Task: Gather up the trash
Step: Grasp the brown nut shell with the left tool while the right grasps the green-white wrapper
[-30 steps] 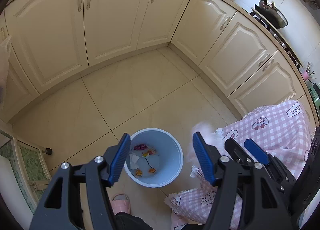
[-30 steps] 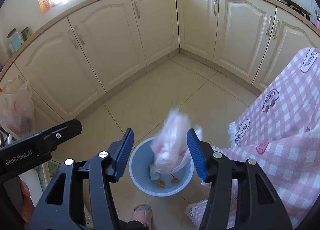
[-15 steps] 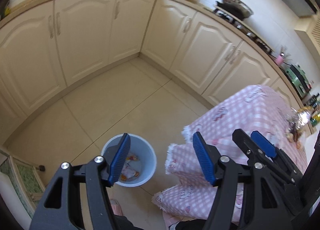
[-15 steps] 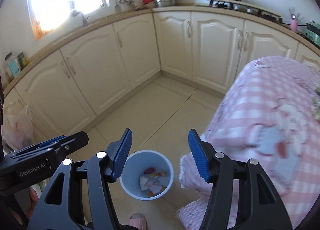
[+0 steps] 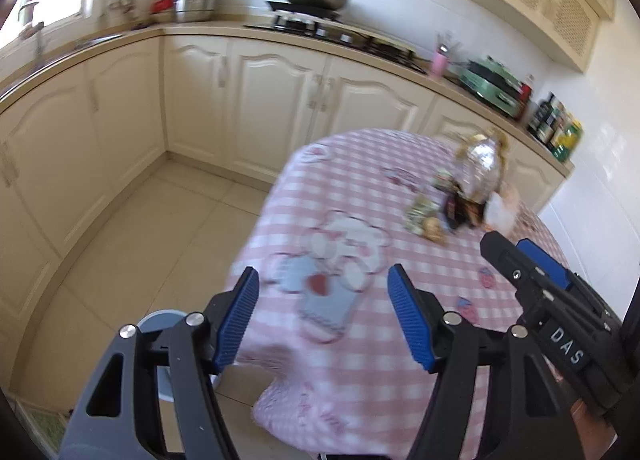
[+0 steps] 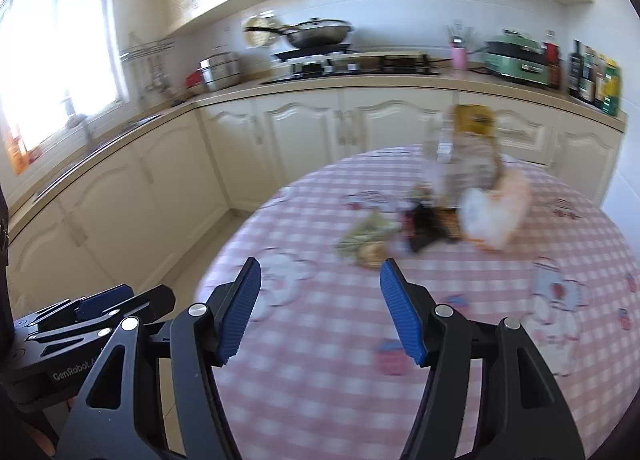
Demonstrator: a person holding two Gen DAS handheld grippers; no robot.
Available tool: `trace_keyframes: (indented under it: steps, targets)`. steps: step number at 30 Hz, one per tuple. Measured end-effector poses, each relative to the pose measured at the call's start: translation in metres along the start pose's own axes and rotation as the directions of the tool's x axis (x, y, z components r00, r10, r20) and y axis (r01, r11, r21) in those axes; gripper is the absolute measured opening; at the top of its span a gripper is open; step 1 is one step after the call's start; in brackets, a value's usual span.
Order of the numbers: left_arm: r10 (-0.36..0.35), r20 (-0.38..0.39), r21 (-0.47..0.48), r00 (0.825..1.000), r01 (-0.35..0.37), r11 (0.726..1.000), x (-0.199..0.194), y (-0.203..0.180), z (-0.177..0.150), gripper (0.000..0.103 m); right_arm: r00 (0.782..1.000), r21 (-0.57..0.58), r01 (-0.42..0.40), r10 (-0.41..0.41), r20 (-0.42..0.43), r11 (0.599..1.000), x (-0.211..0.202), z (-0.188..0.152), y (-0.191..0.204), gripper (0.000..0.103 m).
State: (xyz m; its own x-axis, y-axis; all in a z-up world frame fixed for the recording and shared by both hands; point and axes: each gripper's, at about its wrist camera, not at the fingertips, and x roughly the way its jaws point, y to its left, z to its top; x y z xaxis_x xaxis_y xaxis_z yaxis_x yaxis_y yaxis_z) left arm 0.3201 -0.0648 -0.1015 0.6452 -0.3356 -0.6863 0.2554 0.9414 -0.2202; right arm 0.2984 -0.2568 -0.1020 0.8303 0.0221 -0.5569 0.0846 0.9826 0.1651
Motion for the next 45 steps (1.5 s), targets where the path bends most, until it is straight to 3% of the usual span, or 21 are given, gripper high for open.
trace_keyframes:
  steps: [6, 12, 16, 18, 21, 26, 28, 34, 39, 45]
  targets:
    - [-0.035, -0.051, 0.1, 0.998, 0.04, 0.994, 0.041, -0.065, 0.006, 0.065, 0.997, 0.066, 0.066, -0.063, -0.036, 0.996, 0.01, -0.003, -0.062, 0.06]
    - [-0.042, -0.07, 0.172, 0.997, 0.053, 0.984, 0.079, -0.104, 0.019, 0.065, 0.995, 0.111, 0.091, -0.085, -0.059, 0.99, 0.016, -0.007, -0.103, 0.06]
    - [-0.047, -0.109, 0.197, 0.993, 0.068, 0.978, 0.108, -0.122, 0.024, 0.049, 0.994, 0.139, 0.09, -0.08, -0.078, 0.986, 0.023, -0.007, -0.121, 0.06]
    - [-0.034, -0.115, 0.197, 0.993, 0.056, 0.979, 0.118, -0.125, 0.025, 0.048, 0.994, 0.15, 0.081, -0.068, -0.088, 0.985, 0.026, -0.005, -0.126, 0.06]
    - [-0.004, -0.112, 0.194, 0.994, 0.026, 0.981, 0.13, -0.126, 0.029, 0.047, 0.994, 0.143, 0.066, -0.052, -0.098, 0.988, 0.031, -0.001, -0.127, 0.06]
    - [0.004, -0.125, 0.203, 0.992, 0.022, 0.979, 0.144, -0.127, 0.034, 0.035, 0.993, 0.124, 0.048, -0.034, -0.114, 0.991, 0.04, 0.004, -0.121, 0.06]
    - [0.022, -0.121, 0.208, 0.992, 0.003, 0.978, 0.146, -0.126, 0.035, 0.021, 0.993, 0.122, 0.047, -0.033, -0.117, 0.991, 0.042, 0.004, -0.119, 0.06]
    - [-0.051, -0.113, 0.161, 0.992, 0.069, 0.984, 0.135, -0.11, 0.034, 0.02, 0.992, 0.106, 0.047, -0.034, -0.117, 0.993, 0.043, 0.005, -0.107, 0.06]
    - [-0.093, -0.058, 0.113, 0.994, 0.099, 0.989, 0.104, -0.086, 0.034, 0.02, 0.991, 0.071, 0.005, 0.005, -0.13, 0.997, 0.05, 0.008, -0.077, 0.06]
    - [-0.027, -0.005, 0.06, 1.0, 0.028, 0.998, 0.079, -0.037, 0.039, 0.02, 0.981, 0.052, -0.073, 0.081, -0.178, 0.996, 0.073, 0.013, -0.031, 0.06]
